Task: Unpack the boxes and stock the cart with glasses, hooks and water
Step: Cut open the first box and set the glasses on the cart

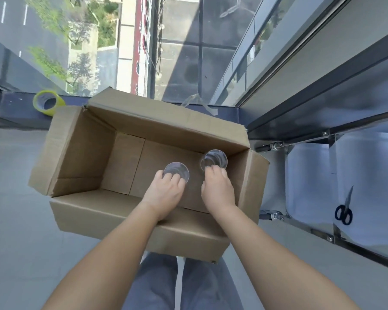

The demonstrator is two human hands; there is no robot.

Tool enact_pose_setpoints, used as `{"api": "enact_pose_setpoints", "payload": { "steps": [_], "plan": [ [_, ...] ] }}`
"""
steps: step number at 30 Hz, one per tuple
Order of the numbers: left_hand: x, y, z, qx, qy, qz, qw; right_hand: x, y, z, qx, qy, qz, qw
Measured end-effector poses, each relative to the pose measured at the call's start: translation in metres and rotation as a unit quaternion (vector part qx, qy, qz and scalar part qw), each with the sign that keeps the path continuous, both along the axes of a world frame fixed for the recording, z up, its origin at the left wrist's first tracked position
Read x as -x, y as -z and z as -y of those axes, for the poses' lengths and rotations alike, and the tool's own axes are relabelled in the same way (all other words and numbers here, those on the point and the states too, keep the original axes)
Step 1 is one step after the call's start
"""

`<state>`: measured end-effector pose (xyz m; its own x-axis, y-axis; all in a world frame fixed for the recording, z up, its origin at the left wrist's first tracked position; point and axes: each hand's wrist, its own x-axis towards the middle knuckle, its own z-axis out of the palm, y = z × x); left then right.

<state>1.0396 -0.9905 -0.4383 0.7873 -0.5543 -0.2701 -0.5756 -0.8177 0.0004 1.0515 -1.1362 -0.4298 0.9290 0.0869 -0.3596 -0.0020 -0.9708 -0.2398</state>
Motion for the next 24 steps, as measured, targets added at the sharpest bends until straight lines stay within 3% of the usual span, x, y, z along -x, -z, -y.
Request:
{"api": "enact_pose_setpoints", "payload": {
  "steps": [12,21,24],
  "plan": [
    [-0.009,0.034,-0.007,0.039,-0.061,-0.043,0.996,-0.014,0.039,-0.01,0.117,-0.042,0.086,0.989],
    [-0.018,0.012,-0.002,0.031,-0.127,-0.123,0.984,0.008,0.023,-0.014,0.067,-0.041,0.136,0.988],
    [-0.017,-0.022,-0.002,0.094,-0.131,-0.084,0.983,0.022,0.002,-0.014,0.04,-0.01,0.139,0.989]
  ]
}}
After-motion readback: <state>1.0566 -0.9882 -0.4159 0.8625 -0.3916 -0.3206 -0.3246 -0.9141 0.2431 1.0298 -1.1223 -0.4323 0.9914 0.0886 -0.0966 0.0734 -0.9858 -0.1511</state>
